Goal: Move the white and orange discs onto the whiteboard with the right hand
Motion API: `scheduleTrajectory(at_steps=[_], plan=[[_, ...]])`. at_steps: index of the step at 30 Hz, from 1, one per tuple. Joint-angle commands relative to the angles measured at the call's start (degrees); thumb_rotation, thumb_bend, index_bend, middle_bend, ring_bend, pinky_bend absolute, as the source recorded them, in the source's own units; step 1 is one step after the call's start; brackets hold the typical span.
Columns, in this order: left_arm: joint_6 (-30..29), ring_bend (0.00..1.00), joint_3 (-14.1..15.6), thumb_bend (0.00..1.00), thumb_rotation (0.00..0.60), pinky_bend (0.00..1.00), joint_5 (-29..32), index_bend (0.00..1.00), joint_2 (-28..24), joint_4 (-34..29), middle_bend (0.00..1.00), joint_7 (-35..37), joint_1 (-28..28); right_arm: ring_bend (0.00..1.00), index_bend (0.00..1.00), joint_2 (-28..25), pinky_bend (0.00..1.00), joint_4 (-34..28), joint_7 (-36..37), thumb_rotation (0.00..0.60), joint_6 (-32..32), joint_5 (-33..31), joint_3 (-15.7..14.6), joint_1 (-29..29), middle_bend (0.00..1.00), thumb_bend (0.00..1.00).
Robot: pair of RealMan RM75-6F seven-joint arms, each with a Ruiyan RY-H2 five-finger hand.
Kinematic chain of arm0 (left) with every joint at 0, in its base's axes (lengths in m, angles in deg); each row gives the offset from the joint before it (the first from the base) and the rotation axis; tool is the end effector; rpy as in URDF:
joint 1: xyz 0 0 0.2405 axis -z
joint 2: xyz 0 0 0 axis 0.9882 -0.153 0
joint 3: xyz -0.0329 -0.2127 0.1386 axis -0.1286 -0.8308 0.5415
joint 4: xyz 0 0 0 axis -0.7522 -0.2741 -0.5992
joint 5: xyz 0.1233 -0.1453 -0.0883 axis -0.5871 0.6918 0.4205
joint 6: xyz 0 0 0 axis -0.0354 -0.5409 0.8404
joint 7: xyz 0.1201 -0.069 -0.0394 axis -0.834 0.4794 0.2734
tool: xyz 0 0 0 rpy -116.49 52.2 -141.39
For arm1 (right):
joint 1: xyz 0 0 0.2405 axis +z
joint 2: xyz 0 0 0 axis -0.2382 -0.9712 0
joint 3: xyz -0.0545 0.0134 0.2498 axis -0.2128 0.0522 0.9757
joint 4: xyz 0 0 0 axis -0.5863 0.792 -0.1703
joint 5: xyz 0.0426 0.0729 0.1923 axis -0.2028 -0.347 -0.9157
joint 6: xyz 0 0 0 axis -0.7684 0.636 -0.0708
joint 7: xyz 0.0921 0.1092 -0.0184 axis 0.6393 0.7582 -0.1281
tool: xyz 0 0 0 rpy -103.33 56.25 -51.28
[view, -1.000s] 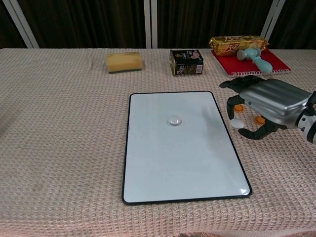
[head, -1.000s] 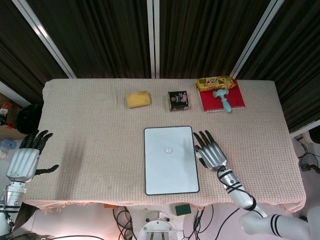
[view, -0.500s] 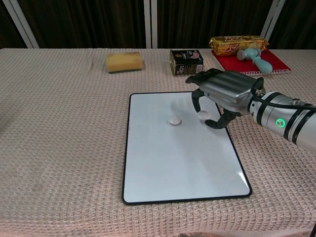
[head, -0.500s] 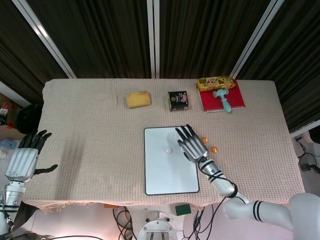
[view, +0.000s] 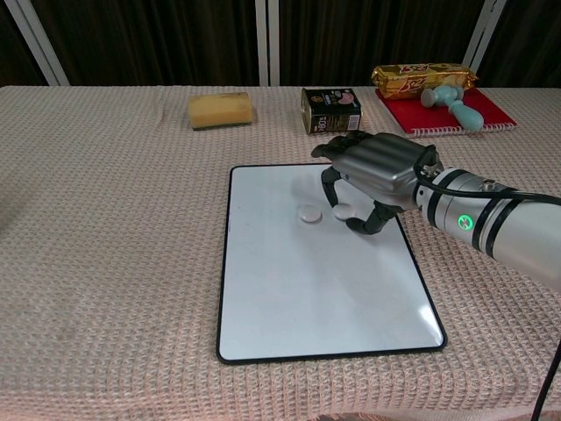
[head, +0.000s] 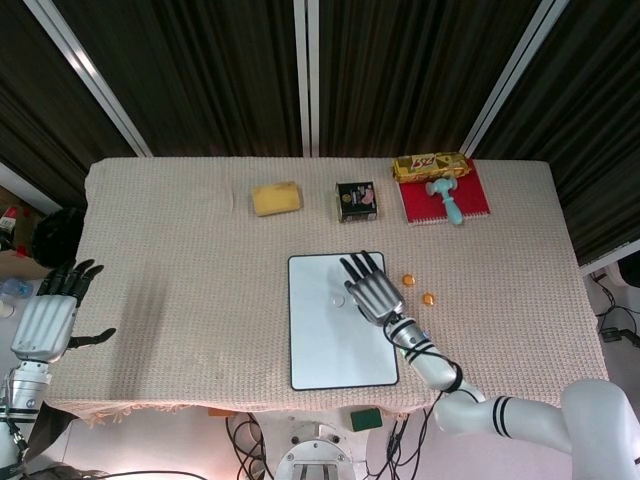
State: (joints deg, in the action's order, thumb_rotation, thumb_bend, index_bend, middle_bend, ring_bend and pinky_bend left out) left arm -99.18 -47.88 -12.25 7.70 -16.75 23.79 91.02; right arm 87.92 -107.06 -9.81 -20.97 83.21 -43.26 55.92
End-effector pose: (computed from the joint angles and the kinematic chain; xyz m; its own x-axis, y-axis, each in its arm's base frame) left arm -0.3116 0.2062 0.1438 0.4391 0.0858 0.8943 0.8984 -0.0402 -0.4373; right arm -0.1322 -0.3132 -0.0848 0.7045 -0.1602 0.6914 -0.6473 -0.5445 0.5334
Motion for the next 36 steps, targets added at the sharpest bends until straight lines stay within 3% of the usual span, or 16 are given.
scheduleTrajectory(at_steps=[1,23,36], plan=[[-0.1,0.0,0.0,0.04,0.512,0.11,0.0,0.13,0.0,0.0,0.09,0.1,0.0,0.0,0.58,0.3,0.0,0.2,0.1,0.6,0.1,0.1,-0.1,0.2,0.02,0.39],[0.6,0.0,0.0,0.04,0.511,0.11,0.4,0.13,0.2,0.3,0.09,0.1,0.3,0.0,0.51,1.7,0.0,1.2,-0.8,0.6,-0.1,-1.2,-0.2,2.5,0.02,0.37],[0.7,0.0,0.0,0.04,0.51,0.11,0.4,0.13,0.3,0.1,0.09,-0.2,0.3,0.0,0.23,-0.4,0.0,-1.0,-1.1,0.6,0.9,-1.7,-1.1,2.0,0.0,0.33]])
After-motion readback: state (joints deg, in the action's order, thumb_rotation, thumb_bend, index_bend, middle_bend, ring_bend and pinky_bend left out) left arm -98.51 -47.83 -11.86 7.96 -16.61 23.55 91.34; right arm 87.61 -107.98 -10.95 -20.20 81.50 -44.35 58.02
